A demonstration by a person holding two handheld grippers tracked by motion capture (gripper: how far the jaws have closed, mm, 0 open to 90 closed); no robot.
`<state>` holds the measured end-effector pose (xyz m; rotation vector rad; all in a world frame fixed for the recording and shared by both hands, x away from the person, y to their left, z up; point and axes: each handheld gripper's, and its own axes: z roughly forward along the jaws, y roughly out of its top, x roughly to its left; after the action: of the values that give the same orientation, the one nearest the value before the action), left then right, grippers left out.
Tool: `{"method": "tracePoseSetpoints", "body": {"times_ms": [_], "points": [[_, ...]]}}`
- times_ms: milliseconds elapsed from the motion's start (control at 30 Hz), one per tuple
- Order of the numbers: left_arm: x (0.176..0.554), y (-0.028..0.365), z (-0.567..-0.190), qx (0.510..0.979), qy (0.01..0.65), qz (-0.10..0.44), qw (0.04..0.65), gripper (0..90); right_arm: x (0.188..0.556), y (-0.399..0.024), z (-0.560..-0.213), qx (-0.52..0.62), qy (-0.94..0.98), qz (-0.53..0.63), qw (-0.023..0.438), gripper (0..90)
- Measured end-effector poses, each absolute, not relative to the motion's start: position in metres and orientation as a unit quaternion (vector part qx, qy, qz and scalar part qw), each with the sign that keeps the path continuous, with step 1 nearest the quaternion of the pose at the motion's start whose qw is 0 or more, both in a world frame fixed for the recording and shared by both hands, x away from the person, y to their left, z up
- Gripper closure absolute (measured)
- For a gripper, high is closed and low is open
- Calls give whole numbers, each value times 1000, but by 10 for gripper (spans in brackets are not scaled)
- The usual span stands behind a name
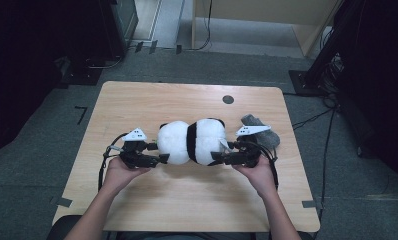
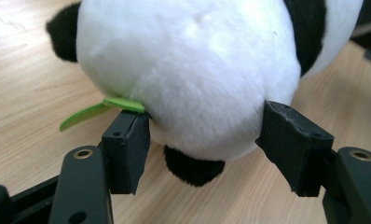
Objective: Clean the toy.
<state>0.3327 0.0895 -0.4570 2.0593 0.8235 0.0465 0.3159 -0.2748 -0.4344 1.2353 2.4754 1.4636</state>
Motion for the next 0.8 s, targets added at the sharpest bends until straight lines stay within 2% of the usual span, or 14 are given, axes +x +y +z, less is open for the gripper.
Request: {"method": "tracePoseSetpoints", "body": {"times_ms": [133,300,433,800], "points": [[340,87,-467,834,352,2,425,339,318,-271,-443,396,800,450,18,307],[343,95,-469,813,367,4,453,342,319,-265,-449,389,808,440,35,275],[343,96,-469,813,363,15,455,343,321,-260,-455,389,812,432,49,240],[344,105,-457,802,382,43,458,337,316,-270,-447,379,815,431,81,229]]}}
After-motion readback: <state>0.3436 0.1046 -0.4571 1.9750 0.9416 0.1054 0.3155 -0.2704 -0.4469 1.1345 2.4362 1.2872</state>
